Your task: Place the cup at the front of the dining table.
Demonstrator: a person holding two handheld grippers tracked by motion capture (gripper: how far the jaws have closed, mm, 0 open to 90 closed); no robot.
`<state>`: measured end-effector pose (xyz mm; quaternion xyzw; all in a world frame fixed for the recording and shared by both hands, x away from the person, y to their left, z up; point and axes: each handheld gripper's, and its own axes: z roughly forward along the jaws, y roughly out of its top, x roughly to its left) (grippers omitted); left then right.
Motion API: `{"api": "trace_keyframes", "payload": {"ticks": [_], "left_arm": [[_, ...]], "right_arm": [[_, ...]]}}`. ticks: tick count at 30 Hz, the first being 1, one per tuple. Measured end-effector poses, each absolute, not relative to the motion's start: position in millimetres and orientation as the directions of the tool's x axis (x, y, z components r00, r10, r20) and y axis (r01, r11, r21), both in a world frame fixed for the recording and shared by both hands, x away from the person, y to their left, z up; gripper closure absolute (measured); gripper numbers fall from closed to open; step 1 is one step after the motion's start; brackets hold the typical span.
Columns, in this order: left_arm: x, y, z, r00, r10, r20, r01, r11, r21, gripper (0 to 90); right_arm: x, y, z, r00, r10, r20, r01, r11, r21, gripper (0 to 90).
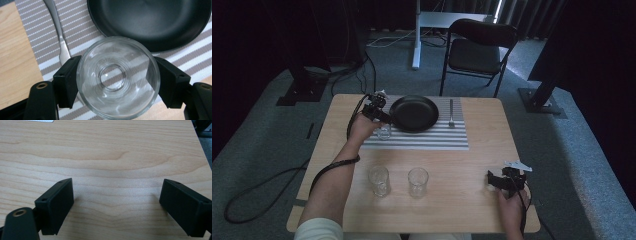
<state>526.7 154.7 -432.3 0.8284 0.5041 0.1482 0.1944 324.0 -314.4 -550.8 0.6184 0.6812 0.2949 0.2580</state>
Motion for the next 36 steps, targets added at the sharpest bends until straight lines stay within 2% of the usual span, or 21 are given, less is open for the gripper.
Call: {"api": "trace_keyframes", "payload": {"ticks": [6,12,36], "left_arm": [[528,161,-433,0.491,0.870,0.035,0.756,-0.446,0.478,28.7],[521,157,-437,0.468,0.880,0.086,0.741,-0.444,0.503,24.8],[485,179,-436,0.442,0.897,0.005,0.754,-0.375,0.538,24.8]], "right_arm": [[324,-314,-551,-0.102,0.995,0.013,0.690,0.061,0.721,11.6],[324,-314,-551,-0.102,0.995,0.013,0.690,0.061,0.721,11.6],[324,-314,-551,-0.102,0.995,0.013,0.690,0.062,0.721,11.6]]}}
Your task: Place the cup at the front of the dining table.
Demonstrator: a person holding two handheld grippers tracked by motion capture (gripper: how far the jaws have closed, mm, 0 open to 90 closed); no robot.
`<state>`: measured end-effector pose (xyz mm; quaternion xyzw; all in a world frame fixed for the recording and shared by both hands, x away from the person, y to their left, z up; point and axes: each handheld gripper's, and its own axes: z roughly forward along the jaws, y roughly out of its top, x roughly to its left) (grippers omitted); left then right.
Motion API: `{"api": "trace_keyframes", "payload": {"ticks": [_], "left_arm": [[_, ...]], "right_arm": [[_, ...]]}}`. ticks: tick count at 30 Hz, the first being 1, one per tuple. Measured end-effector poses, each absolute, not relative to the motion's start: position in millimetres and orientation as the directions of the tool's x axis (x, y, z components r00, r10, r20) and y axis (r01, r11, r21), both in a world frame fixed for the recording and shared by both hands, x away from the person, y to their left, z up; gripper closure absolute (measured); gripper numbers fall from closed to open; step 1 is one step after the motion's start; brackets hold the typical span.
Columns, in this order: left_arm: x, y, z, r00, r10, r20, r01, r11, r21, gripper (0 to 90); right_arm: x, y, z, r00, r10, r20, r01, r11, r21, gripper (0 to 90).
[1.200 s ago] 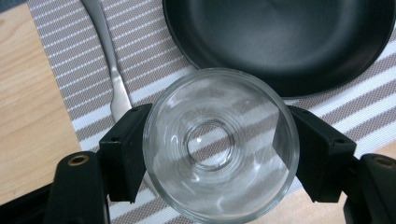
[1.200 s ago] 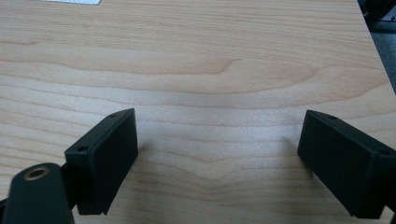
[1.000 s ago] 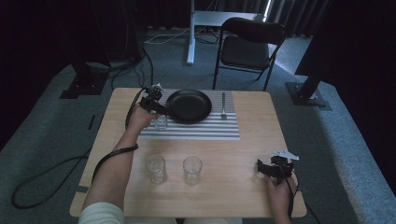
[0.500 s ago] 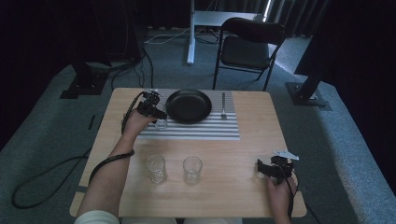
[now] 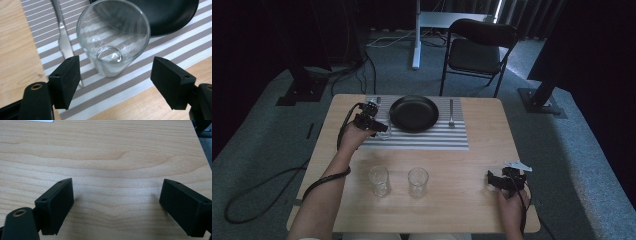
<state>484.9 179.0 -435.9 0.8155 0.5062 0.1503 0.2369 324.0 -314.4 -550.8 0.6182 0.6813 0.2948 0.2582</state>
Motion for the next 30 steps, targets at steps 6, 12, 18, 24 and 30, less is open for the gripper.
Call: {"api": "trace_keyframes", "payload": {"ticks": [6,12,18,24,30], "left_arm": [[477,183,-434,0.443,0.897,-0.002,0.749,-0.369,0.550,24.8],[470,188,-438,0.450,0.893,-0.012,0.759,-0.375,0.532,24.8],[462,193,-439,0.439,0.898,-0.008,0.752,-0.363,0.550,24.8],[455,200,-439,0.438,0.899,-0.009,0.750,-0.360,0.554,24.8],[447,207,-445,0.435,0.900,-0.010,0.758,-0.360,0.543,24.8]], "right_arm": [[324,-314,-551,-0.102,0.995,0.013,0.690,0.062,0.721,11.6],[324,-314,-551,-0.102,0.995,0.013,0.690,0.062,0.721,11.6],[324,-314,-551,-0.102,0.995,0.013,0.690,0.062,0.721,11.6],[324,-314,-551,-0.102,0.995,0.013,0.690,0.062,0.721,11.6],[324,-314,-551,-0.102,0.995,0.013,0.690,0.062,0.721,11.6]]}}
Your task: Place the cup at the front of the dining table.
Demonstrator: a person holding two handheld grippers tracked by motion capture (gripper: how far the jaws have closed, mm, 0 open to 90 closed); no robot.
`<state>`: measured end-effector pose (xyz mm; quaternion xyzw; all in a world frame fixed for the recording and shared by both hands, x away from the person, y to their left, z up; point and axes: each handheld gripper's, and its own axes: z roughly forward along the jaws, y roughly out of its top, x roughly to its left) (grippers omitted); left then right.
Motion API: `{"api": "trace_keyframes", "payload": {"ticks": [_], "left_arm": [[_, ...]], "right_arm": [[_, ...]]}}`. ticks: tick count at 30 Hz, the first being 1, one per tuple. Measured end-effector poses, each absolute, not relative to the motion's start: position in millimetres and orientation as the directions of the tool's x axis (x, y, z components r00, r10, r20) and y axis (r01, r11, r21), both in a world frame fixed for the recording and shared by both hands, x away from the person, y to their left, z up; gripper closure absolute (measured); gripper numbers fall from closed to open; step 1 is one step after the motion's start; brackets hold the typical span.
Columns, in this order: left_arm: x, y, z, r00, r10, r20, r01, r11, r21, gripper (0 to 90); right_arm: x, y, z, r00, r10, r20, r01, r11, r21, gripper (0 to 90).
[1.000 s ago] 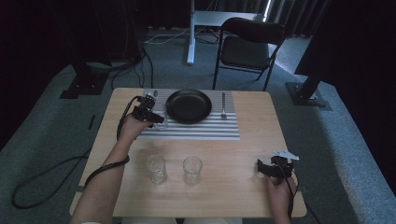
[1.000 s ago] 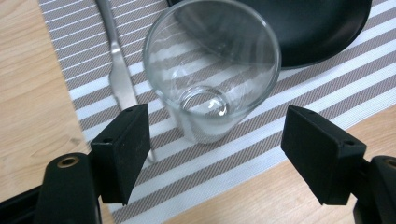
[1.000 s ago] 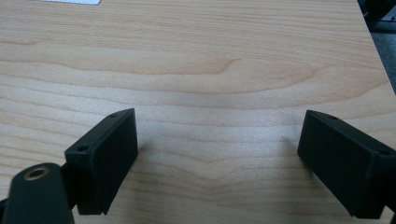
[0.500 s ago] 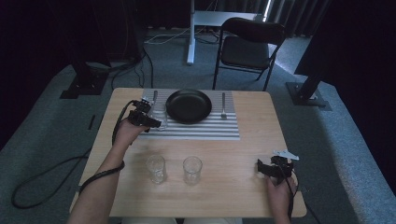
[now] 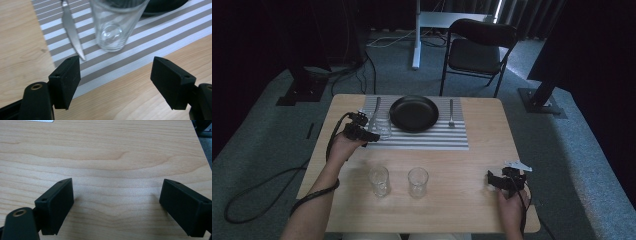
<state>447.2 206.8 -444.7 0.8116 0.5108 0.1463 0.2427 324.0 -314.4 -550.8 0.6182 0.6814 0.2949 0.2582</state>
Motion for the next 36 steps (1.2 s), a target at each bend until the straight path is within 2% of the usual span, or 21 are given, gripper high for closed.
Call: {"api": "trace_keyframes", "payload": {"ticks": [5,29,36], "left_arm": [[441,216,-448,0.414,0.909,-0.045,0.773,-0.325,0.545,24.8],[398,248,-465,0.364,0.928,-0.076,0.787,-0.264,0.557,24.8],[382,257,-464,0.357,0.928,-0.107,0.776,-0.231,0.587,24.9]], "right_arm": [[324,-314,-551,-0.103,0.995,0.013,0.690,0.062,0.721,11.6],[324,-314,-551,-0.103,0.995,0.013,0.690,0.062,0.721,11.6],[324,-314,-551,-0.102,0.995,0.013,0.690,0.062,0.721,11.6]]}}
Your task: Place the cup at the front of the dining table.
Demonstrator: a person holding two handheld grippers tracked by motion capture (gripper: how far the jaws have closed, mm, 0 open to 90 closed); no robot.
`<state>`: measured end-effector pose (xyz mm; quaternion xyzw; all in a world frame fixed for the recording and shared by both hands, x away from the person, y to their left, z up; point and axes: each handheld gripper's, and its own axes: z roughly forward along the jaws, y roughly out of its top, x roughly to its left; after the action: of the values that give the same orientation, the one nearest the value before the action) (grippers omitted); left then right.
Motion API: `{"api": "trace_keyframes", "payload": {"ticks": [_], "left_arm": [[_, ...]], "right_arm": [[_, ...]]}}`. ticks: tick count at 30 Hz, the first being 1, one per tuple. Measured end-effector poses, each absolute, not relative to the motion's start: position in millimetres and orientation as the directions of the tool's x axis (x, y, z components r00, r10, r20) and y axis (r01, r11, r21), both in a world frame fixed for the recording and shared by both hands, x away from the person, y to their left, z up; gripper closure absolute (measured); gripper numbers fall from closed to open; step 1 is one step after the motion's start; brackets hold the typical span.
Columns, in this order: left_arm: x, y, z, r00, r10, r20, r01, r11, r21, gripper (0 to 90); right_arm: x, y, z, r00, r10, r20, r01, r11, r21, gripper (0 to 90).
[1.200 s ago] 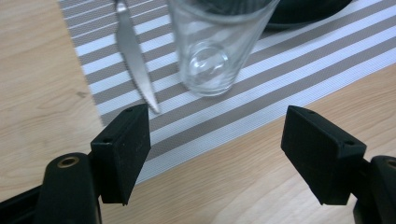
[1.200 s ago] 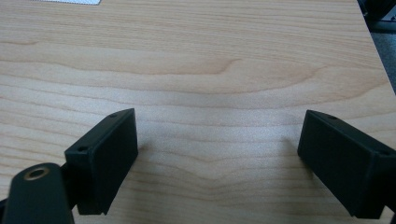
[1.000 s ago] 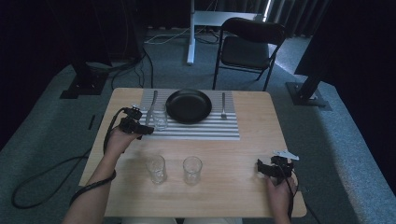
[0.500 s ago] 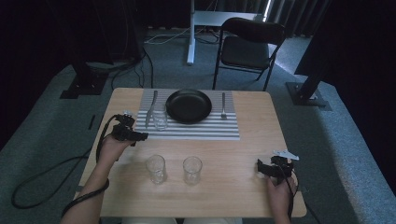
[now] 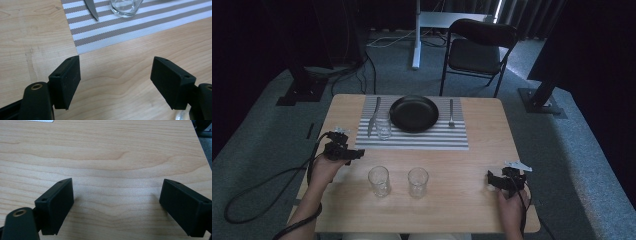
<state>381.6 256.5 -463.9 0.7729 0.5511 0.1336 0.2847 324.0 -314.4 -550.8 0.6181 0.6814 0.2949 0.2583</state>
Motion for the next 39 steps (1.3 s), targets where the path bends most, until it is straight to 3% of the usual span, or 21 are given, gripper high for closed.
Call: {"api": "trace_keyframes", "payload": {"ticks": [26,39], "left_arm": [[328,286,-482,0.340,0.935,-0.098,0.767,-0.215,0.604,24.8],[305,304,-498,0.322,0.934,-0.151,0.776,-0.169,0.608,24.9]], "right_arm": [[324,-314,-551,-0.102,0.995,0.013,0.690,0.062,0.721,11.6],[324,-314,-551,-0.101,0.995,0.015,0.690,0.059,0.721,11.6]]}}
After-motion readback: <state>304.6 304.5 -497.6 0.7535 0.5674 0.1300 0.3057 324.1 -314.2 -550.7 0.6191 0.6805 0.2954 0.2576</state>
